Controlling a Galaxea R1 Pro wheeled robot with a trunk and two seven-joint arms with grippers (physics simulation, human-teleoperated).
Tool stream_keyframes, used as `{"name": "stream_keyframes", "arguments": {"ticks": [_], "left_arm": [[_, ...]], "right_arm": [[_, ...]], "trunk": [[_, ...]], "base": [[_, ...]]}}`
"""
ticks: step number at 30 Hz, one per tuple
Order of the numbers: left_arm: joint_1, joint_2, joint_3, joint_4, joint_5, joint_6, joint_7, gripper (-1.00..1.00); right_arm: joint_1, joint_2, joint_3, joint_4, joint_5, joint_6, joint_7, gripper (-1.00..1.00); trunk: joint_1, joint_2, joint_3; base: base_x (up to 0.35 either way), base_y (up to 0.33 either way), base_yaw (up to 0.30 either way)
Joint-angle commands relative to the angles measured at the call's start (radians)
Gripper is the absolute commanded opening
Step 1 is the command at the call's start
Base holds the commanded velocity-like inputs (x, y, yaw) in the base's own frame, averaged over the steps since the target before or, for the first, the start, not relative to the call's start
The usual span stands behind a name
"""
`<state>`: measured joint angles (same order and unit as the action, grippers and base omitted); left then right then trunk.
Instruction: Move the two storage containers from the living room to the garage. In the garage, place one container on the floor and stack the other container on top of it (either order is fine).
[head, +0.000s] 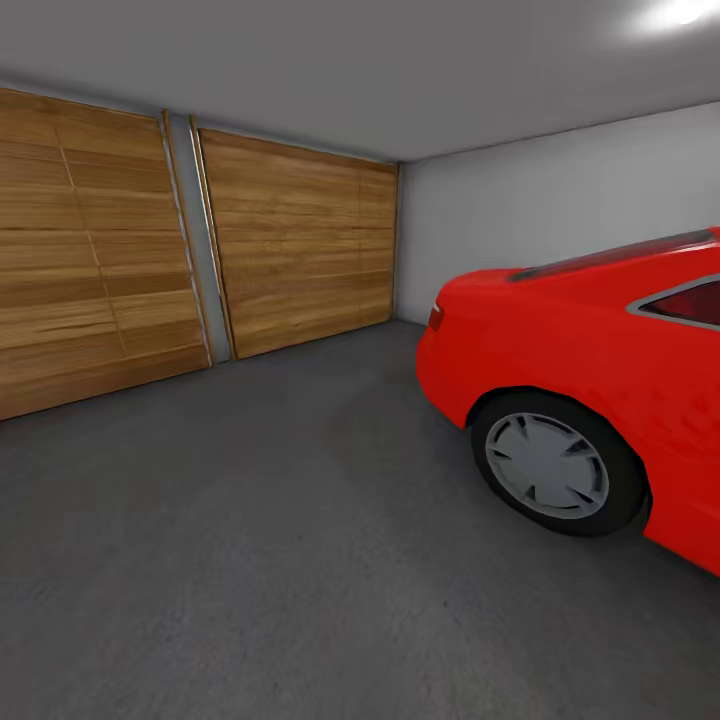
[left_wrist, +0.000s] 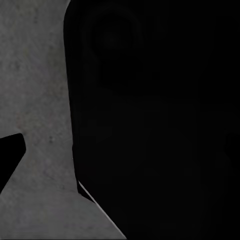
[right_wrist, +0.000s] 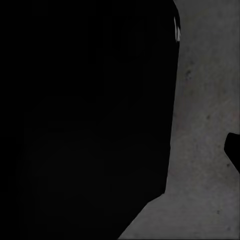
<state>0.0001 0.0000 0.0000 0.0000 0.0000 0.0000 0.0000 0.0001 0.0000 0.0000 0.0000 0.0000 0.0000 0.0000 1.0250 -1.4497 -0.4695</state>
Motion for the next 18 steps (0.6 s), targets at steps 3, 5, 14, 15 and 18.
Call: {"name": "stream_keyframes", "arguments": {"ticks": [3,5,14,15,18], "left_arm": [[0.001,-0.005,0.011,-0.006,0.006,-0.006,-0.002,1.00],[0.001,-0.005,0.015,-0.006,0.006,-0.006,-0.002,1.00],[0.001,-0.005,0.015,-0.013,0.053,-0.042,-0.002,1.00],[0.001,-0.005,0.014,-0.013,0.058,-0.043,-0.002,1.00],[0.001,-0.002,0.005,-0.015,0.075,-0.046,-0.002,1.00]], "right_arm": [[-0.002,-0.002,0.003,0.002,0.002,-0.002,0.004,1.00],[-0.002,-0.002,0.003,0.002,0.003,-0.002,0.004,1.00],[-0.002,0.001,0.005,0.003,0.005,-0.003,0.006,1.00],[-0.002,0.000,0.007,0.003,0.005,-0.003,0.006,1.00],[-0.002,0.000,0.008,0.003,0.005,-0.003,0.006,1.00]], "trunk": [[0.000,0.000,0.000],[0.000,0.000,0.000],[0.000,0.000,0.000],[0.000,0.000,0.000],[0.000,0.000,0.000]], "base": [[0.000,0.000,0.000],[0.000,0.000,0.000],[0.000,0.000,0.048],[0.000,0.000,0.228],[0.000,0.000,0.261]]}}
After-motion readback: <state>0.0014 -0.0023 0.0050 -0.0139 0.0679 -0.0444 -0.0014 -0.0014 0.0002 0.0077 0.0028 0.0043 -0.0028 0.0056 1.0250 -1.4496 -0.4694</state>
